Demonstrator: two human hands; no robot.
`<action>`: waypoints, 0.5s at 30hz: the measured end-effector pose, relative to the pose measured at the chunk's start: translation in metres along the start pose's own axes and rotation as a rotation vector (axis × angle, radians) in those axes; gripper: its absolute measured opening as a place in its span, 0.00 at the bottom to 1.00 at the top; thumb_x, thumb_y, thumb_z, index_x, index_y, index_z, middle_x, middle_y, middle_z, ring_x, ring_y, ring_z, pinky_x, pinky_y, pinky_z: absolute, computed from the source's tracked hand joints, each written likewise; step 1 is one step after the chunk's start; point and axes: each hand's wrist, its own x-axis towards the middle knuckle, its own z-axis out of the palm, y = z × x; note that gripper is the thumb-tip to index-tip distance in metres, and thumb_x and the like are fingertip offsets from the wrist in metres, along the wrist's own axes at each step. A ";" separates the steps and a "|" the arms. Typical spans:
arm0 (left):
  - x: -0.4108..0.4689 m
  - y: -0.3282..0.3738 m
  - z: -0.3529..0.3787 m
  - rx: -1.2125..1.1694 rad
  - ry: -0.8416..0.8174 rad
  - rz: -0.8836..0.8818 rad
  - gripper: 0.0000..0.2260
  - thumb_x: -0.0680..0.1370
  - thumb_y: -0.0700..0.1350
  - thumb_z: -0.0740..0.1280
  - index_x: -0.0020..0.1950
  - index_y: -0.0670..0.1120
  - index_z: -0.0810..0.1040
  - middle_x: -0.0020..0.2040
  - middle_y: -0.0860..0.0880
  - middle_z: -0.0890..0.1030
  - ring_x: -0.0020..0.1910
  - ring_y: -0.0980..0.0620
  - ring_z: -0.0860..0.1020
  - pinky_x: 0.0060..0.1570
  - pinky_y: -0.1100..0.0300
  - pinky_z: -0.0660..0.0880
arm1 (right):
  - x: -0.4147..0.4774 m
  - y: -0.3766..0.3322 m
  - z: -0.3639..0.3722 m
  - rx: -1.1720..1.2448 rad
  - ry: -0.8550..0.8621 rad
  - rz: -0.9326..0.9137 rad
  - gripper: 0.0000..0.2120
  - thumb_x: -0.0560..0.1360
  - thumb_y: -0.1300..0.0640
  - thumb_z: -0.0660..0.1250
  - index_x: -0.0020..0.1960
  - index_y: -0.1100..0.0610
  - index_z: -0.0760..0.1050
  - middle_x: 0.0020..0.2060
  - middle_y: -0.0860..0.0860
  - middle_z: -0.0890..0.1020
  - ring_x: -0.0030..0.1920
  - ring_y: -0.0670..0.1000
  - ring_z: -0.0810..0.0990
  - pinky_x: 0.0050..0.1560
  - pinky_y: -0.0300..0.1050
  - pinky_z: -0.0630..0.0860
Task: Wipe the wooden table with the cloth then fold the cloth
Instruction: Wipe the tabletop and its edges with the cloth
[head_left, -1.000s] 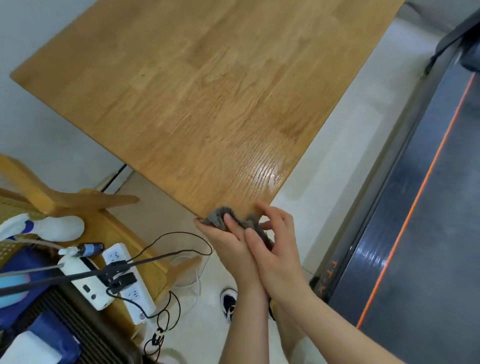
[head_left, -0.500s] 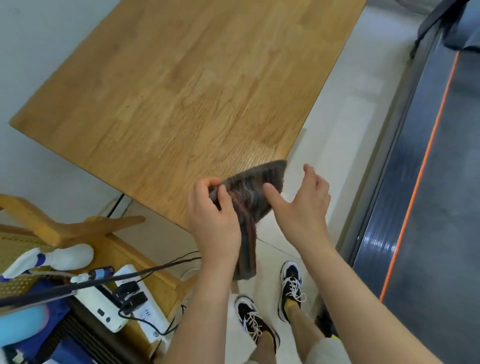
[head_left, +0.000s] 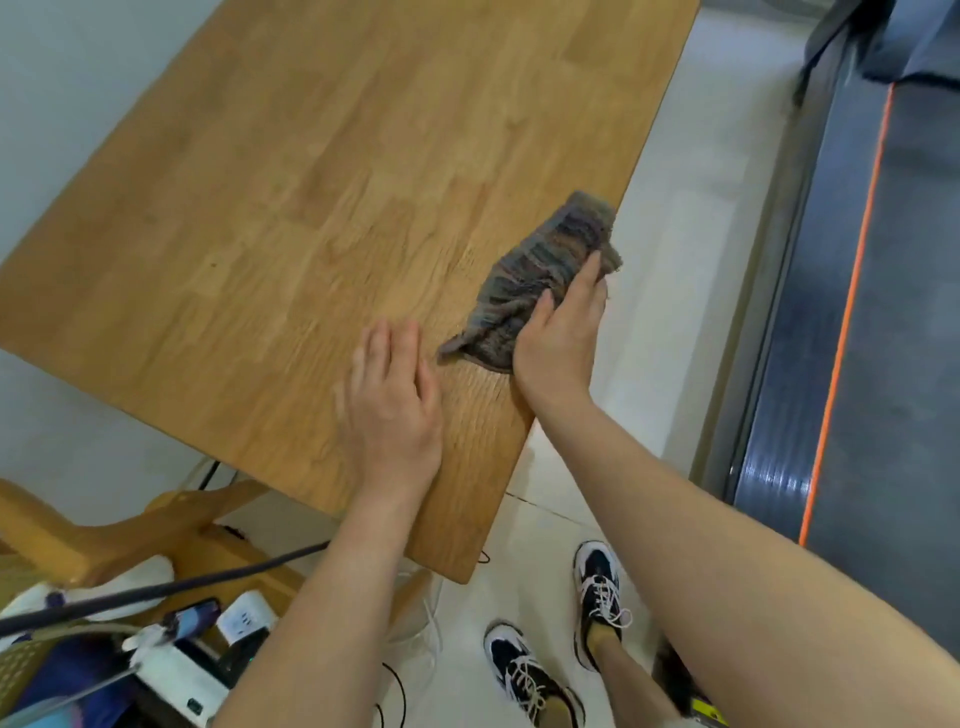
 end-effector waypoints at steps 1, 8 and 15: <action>-0.002 0.000 0.001 0.021 -0.003 0.002 0.20 0.82 0.48 0.53 0.74 0.50 0.65 0.75 0.48 0.66 0.75 0.48 0.61 0.68 0.47 0.61 | -0.005 0.003 0.000 -0.018 -0.016 -0.038 0.29 0.84 0.55 0.52 0.80 0.55 0.43 0.79 0.58 0.46 0.78 0.55 0.49 0.76 0.48 0.54; -0.002 -0.002 0.000 0.094 -0.045 0.023 0.21 0.81 0.46 0.52 0.74 0.50 0.65 0.75 0.47 0.65 0.74 0.46 0.61 0.67 0.46 0.63 | -0.075 0.022 0.006 -0.150 -0.077 -0.171 0.24 0.82 0.60 0.52 0.76 0.65 0.55 0.75 0.68 0.49 0.75 0.65 0.55 0.75 0.50 0.58; 0.001 -0.002 0.000 0.097 -0.031 0.008 0.22 0.79 0.47 0.53 0.73 0.49 0.68 0.73 0.46 0.68 0.73 0.45 0.63 0.67 0.45 0.62 | 0.133 -0.029 -0.014 -0.181 -0.001 -0.020 0.28 0.83 0.56 0.51 0.79 0.61 0.44 0.77 0.63 0.50 0.74 0.62 0.59 0.71 0.50 0.63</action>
